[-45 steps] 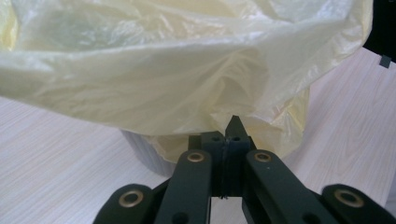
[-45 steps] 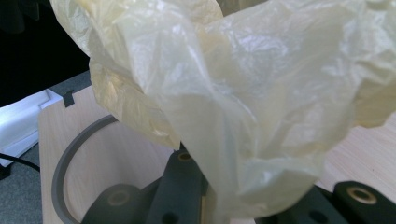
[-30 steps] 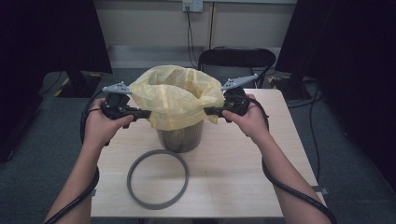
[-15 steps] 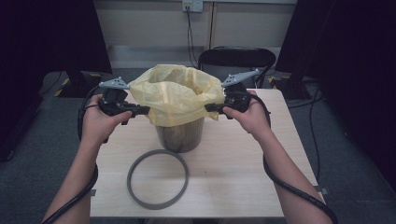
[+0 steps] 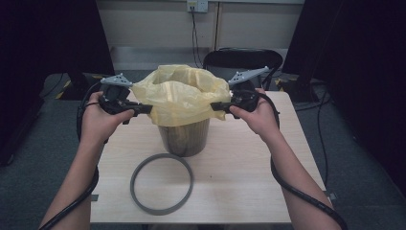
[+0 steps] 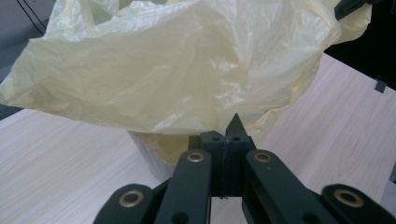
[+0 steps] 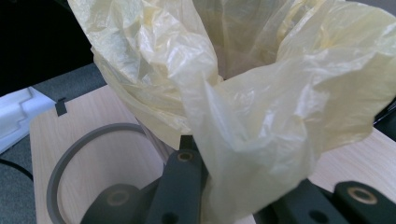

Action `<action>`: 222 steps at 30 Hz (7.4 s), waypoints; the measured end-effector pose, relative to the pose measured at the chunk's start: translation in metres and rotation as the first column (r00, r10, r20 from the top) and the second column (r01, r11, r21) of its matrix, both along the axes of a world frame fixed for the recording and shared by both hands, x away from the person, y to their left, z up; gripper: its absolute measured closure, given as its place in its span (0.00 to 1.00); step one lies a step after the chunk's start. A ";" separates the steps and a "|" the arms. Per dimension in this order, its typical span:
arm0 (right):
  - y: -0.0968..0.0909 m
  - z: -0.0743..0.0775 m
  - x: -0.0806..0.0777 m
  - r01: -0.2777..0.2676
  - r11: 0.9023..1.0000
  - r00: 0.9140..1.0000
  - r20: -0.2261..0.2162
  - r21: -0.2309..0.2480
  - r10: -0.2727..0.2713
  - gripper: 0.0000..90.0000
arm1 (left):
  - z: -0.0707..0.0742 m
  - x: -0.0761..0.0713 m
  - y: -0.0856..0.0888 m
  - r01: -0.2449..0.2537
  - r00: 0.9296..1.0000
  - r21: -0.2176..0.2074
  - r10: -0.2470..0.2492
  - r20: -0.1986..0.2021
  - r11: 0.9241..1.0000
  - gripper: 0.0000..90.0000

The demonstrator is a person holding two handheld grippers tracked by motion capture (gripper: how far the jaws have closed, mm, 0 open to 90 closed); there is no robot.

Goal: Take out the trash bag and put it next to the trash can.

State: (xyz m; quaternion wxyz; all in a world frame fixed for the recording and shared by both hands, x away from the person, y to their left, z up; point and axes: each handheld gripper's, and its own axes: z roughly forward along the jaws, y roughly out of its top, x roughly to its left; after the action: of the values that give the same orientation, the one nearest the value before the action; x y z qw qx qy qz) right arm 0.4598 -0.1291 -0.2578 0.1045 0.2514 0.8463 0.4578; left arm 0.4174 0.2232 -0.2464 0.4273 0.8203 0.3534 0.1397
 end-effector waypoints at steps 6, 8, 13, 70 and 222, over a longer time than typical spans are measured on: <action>-0.002 0.003 0.000 0.003 1.000 1.000 0.014 0.016 -0.003 0.94 | 0.005 0.001 -0.003 -0.023 1.000 0.014 0.023 0.005 1.000 1.00; -0.003 0.003 0.000 0.006 1.000 1.000 0.012 0.015 -0.006 0.94 | 0.008 -0.001 -0.004 -0.026 1.000 0.022 0.026 0.011 0.999 1.00; 0.001 0.008 -0.001 0.010 1.000 0.999 0.036 -0.006 -0.009 0.93 | 0.013 0.000 -0.006 -0.041 0.999 0.026 0.041 0.019 0.999 1.00; 0.071 0.007 0.024 -0.123 0.991 0.984 0.127 -0.052 0.129 0.54 | 0.016 0.053 -0.069 0.026 0.998 0.060 -0.029 0.055 0.998 1.00; 0.079 -0.001 0.028 -0.076 0.995 0.982 0.170 -0.068 0.087 0.33 | 0.025 0.046 -0.080 0.105 0.993 0.045 -0.107 0.044 0.993 1.00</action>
State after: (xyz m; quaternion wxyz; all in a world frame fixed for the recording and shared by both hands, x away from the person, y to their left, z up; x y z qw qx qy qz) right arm 0.4882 -0.0505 -0.2591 0.1665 0.1725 0.8573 0.4557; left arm 0.4635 0.1428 -0.2217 0.4244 0.8434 0.2965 0.1433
